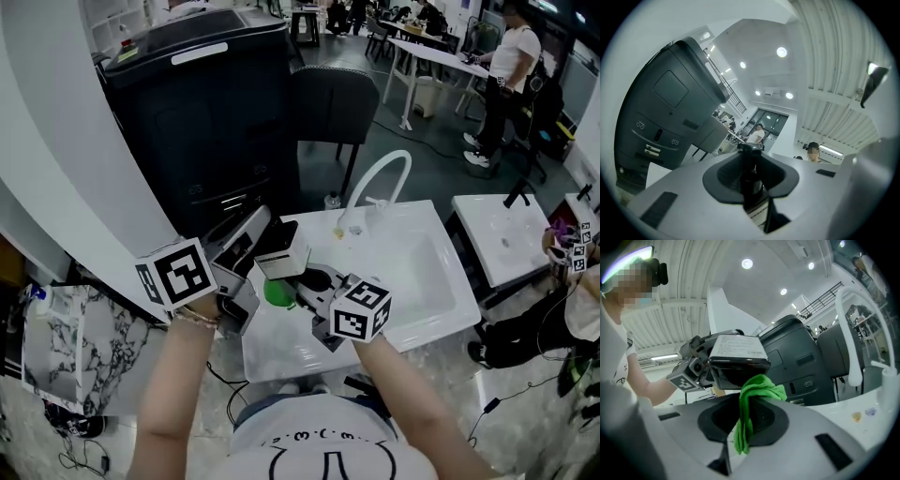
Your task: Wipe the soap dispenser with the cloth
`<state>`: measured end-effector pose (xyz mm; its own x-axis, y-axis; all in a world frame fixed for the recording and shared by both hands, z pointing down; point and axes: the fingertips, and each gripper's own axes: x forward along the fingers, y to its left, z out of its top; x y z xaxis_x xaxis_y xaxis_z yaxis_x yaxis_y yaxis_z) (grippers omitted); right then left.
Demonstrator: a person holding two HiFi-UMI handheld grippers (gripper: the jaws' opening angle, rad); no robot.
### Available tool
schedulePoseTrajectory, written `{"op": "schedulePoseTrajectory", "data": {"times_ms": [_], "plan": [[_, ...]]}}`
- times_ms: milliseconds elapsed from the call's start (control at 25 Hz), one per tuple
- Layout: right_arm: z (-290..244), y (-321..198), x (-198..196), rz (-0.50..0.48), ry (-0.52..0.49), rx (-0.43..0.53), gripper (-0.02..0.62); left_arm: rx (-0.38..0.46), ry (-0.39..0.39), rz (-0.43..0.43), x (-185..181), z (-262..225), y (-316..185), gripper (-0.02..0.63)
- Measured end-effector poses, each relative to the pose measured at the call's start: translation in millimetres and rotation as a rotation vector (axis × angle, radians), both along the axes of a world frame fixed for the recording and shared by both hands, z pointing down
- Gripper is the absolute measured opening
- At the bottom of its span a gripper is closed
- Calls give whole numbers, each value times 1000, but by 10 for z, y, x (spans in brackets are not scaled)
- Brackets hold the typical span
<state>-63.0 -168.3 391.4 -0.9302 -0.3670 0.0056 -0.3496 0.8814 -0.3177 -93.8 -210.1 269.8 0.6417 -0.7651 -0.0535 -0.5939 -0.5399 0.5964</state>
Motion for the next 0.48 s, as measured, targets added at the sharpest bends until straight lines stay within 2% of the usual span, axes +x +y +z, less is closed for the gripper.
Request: {"op": "schedulePoseTrajectory", "data": {"times_ms": [280,480], "plan": [[-70,344,-105,-133,-18,39,49,-8,-7,-28,-31,70,-79,91],[-1,372,-54,-135,37,57,49,-7,-7,-23,-16,84,-68,91]]}}
